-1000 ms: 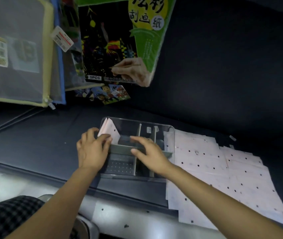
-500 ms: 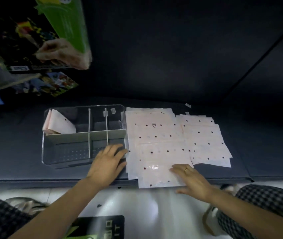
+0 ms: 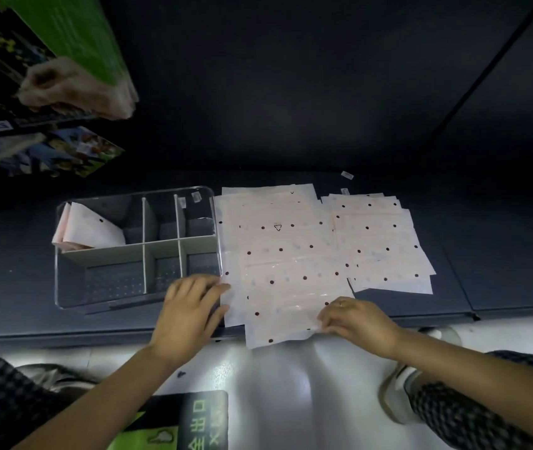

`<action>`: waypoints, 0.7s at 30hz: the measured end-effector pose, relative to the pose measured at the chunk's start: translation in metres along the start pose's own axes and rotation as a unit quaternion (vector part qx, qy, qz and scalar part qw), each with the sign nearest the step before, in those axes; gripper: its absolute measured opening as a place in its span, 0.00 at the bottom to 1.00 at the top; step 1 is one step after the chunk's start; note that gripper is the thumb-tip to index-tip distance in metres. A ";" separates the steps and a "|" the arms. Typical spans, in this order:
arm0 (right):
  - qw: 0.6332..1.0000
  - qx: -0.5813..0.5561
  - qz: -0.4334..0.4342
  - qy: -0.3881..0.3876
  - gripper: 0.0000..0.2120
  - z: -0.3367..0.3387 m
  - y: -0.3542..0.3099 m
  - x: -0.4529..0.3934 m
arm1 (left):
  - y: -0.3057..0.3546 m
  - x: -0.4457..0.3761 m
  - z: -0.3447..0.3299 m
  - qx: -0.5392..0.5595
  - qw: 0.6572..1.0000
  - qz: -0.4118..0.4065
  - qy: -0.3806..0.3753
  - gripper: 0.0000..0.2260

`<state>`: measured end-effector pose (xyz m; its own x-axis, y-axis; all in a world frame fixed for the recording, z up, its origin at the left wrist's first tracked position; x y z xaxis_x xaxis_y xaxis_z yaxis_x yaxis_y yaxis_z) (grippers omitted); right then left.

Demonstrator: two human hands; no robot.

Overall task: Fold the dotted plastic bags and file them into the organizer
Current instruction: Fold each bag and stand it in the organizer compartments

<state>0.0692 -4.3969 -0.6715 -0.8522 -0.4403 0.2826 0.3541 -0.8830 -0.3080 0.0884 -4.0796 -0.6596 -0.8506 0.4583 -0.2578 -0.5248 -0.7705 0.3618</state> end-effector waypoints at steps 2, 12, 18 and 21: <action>0.999 -0.037 -0.036 -0.006 0.04 -0.002 0.000 -0.003 | 0.016 -0.003 -0.009 0.038 0.996 -0.063 -0.047 0.18; 0.980 -0.180 -0.079 0.015 0.10 -0.012 -0.010 -0.010 | 0.041 -0.005 -0.056 0.207 0.960 0.092 -0.162 0.10; 0.980 -0.185 -0.072 -0.004 0.08 -0.006 -0.013 -0.015 | 0.039 -0.011 -0.054 0.326 0.908 0.188 -0.185 0.03; 0.979 -0.194 -0.041 -0.040 0.02 0.001 -0.014 -0.017 | 0.037 -0.015 -0.048 0.384 0.874 0.221 -0.199 0.03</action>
<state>0.0793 -4.3769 -0.6710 -0.8329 -0.3963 0.3864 0.1000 -0.7943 -0.5992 0.0832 -4.1363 -0.6849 -0.8392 0.4266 0.3373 0.1220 -0.4567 0.8812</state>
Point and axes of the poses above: each hand's wrist, its own x-axis away from the middle knuckle, its own z-axis out of the back of the hand, y = z × x, the point moved 2 cm from there along -x, towards the middle knuckle, and after that the axes turned 7 degrees about x, right-handed, at the moved point
